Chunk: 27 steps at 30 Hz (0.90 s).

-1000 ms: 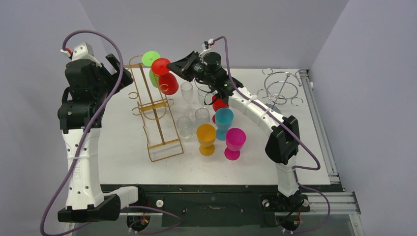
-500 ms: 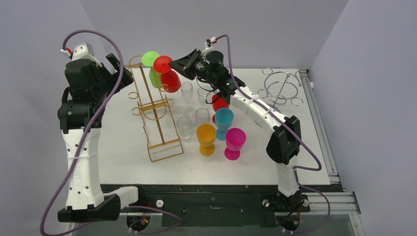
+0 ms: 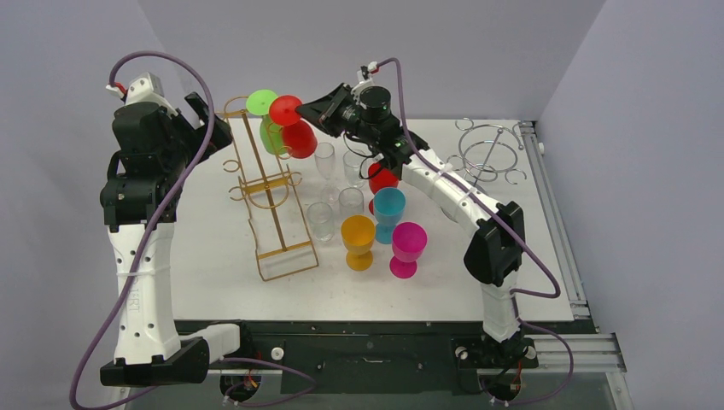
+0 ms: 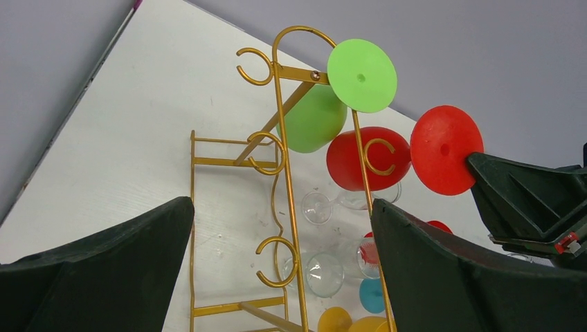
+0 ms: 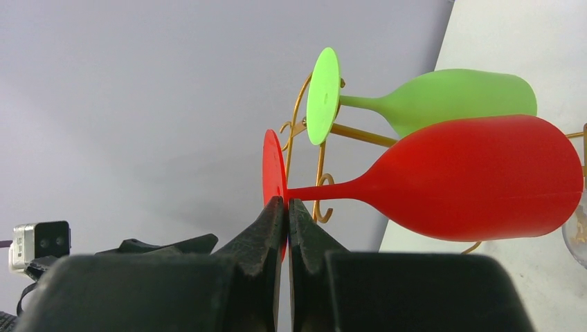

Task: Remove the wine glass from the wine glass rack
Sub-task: Pick up the wine glass from the wine rack, then place the wine glass at the center of the board.

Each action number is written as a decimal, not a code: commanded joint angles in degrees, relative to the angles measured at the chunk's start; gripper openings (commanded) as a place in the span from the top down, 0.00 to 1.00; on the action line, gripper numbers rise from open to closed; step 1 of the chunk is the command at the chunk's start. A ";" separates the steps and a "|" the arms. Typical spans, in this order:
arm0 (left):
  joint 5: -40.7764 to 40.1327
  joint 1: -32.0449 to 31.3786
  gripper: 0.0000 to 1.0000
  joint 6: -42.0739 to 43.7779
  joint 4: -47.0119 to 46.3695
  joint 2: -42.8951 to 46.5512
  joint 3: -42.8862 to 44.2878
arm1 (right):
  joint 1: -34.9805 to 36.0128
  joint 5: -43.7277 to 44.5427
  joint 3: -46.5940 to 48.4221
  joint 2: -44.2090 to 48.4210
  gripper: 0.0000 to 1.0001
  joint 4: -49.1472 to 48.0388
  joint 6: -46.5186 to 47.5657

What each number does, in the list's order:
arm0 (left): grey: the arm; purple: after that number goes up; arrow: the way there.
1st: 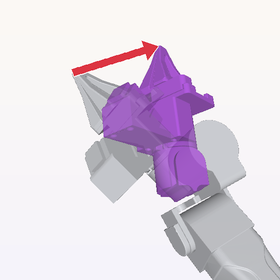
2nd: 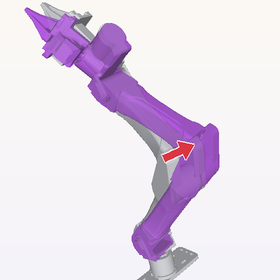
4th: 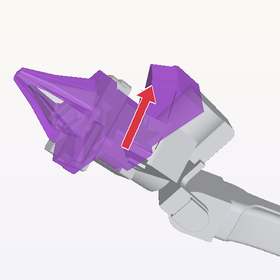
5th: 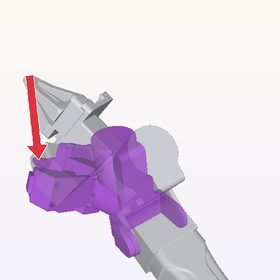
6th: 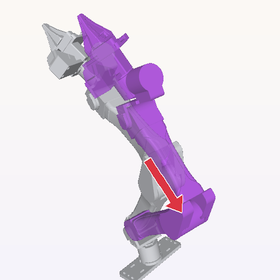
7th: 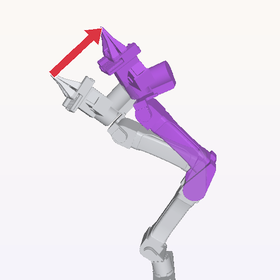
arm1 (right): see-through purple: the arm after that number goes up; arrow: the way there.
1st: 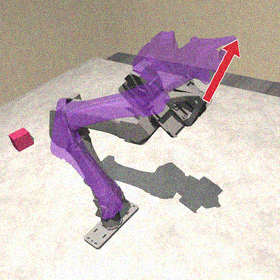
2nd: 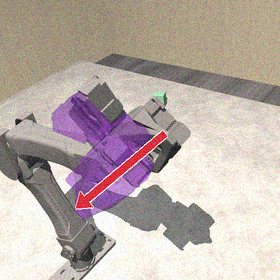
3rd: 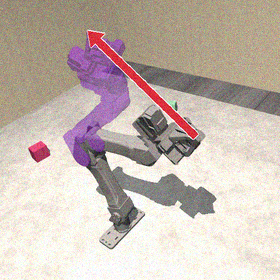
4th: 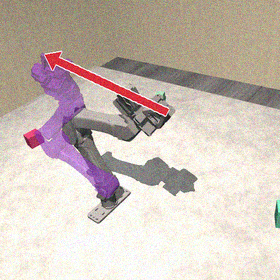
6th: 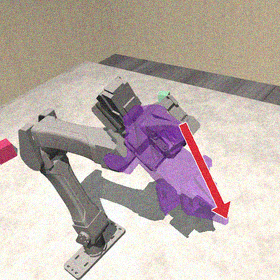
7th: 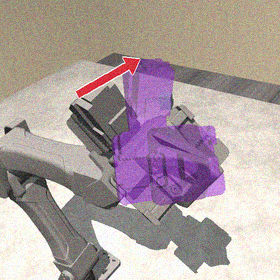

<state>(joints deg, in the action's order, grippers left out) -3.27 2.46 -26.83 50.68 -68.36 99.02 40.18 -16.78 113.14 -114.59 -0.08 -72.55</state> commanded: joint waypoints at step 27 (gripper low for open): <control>36.23 -8.49 0.30 -26.90 -34.64 -7.43 -3.77 | -3.73 1.59 -9.33 21.05 1.00 5.26 9.66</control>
<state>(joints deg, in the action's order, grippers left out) 25.65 -1.65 -46.68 28.23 -73.71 95.57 36.67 -15.99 105.47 -99.11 5.37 -66.00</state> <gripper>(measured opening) 0.719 0.007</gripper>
